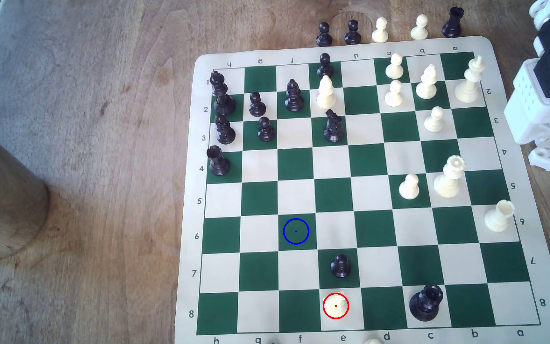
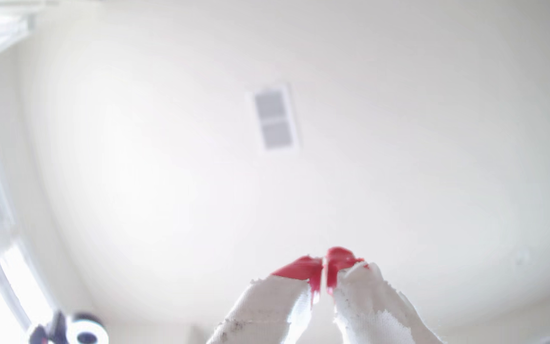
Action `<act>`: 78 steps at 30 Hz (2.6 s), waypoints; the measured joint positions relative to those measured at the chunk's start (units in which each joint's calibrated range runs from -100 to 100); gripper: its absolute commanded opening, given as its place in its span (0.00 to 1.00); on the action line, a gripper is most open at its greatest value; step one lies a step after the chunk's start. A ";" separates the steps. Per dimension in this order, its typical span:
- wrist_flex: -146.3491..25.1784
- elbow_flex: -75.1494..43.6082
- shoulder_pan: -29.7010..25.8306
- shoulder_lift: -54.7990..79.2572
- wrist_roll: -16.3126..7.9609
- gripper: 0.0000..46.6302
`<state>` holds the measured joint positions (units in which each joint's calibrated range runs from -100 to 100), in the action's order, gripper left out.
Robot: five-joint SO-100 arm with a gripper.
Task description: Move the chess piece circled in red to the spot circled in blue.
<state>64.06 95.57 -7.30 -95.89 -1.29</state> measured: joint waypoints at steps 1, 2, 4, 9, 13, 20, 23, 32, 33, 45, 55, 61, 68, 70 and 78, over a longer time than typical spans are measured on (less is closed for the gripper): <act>-3.03 -0.54 0.00 0.00 0.00 0.00; -6.29 -1.17 0.00 0.00 0.00 0.00; -20.96 -3.07 0.00 0.08 0.00 0.00; -44.30 -6.69 0.00 0.17 0.00 0.00; -58.96 -8.40 0.00 0.34 -0.15 0.00; -83.82 -16.00 -1.11 0.50 -0.20 0.00; -94.26 -19.43 -1.40 0.50 1.27 0.00; -118.65 -26.93 -9.29 4.02 2.39 0.09; -120.24 -28.29 -10.55 5.45 1.56 0.10; -118.65 -43.38 -24.12 31.59 -5.67 0.20; -104.86 -48.62 -26.25 54.71 -5.62 0.24; -99.92 -52.15 -26.18 66.44 -5.57 0.27; -95.70 -54.68 -25.07 74.91 -5.67 0.45; -94.02 -55.31 -25.07 77.34 -6.15 0.47; -91.24 -57.84 -25.07 83.87 -7.18 0.41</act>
<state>-27.17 37.73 -32.37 -12.02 -8.47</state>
